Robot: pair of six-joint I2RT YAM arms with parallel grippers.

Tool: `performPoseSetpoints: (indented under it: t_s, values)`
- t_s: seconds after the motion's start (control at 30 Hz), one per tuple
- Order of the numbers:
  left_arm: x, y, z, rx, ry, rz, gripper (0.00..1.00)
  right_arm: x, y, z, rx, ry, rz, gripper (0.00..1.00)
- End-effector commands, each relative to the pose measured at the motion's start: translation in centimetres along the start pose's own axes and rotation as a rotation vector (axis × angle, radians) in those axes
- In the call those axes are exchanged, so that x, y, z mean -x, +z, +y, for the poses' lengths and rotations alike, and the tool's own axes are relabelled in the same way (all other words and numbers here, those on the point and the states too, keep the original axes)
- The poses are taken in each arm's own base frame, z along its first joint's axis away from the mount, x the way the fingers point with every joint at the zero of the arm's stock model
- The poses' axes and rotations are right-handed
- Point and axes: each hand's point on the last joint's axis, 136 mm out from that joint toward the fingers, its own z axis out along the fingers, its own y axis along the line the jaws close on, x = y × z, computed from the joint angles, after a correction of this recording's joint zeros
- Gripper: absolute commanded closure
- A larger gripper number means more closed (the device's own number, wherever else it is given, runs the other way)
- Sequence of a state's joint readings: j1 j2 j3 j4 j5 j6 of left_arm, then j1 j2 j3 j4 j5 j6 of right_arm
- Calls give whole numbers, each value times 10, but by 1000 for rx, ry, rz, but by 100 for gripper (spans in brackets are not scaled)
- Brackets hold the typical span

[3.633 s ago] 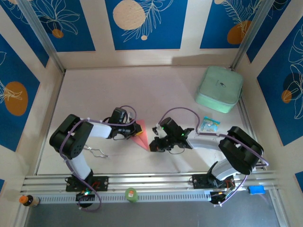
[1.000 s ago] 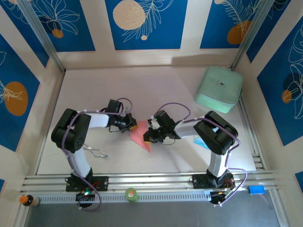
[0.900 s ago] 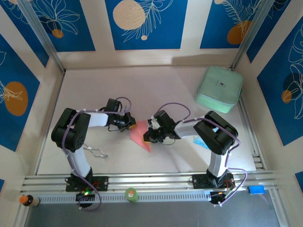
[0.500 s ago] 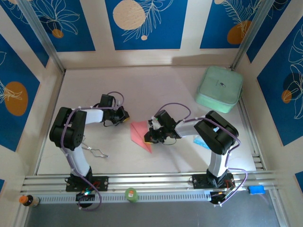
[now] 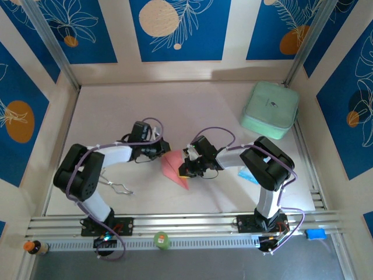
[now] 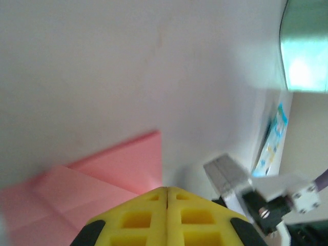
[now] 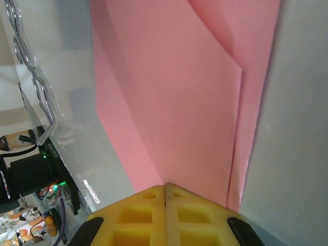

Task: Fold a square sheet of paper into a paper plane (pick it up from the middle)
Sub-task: Fourth fold the wing at the center of the table.

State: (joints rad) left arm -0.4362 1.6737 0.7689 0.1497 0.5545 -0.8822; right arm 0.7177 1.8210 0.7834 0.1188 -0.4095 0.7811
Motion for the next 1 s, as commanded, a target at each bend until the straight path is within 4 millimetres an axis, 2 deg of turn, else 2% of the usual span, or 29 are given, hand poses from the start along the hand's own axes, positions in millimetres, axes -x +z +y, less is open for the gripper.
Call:
performPoseSetpoints:
  t_s: [0.0,0.23,0.43,0.6,0.7,0.83,0.97]
  values:
    - [-15,16,4,-25,-19,53,97,-42,1,-61,-201,146,111,100]
    - [-25,28,37,18,-69,77,97,-38,-1,-54,-187,134,95,100]
    - [-37,31,62,62,-105,87,98,-17,-9,-21,-131,87,46,100]
    - [-38,29,62,62,-100,85,98,3,-9,8,-120,38,13,100]
    - [-37,28,62,66,-97,83,98,17,-6,16,-112,31,-8,100]
    - [-37,28,60,66,-90,85,98,33,3,19,-108,29,-21,100]
    - [-36,29,61,69,-93,86,98,26,19,8,-146,41,35,100]
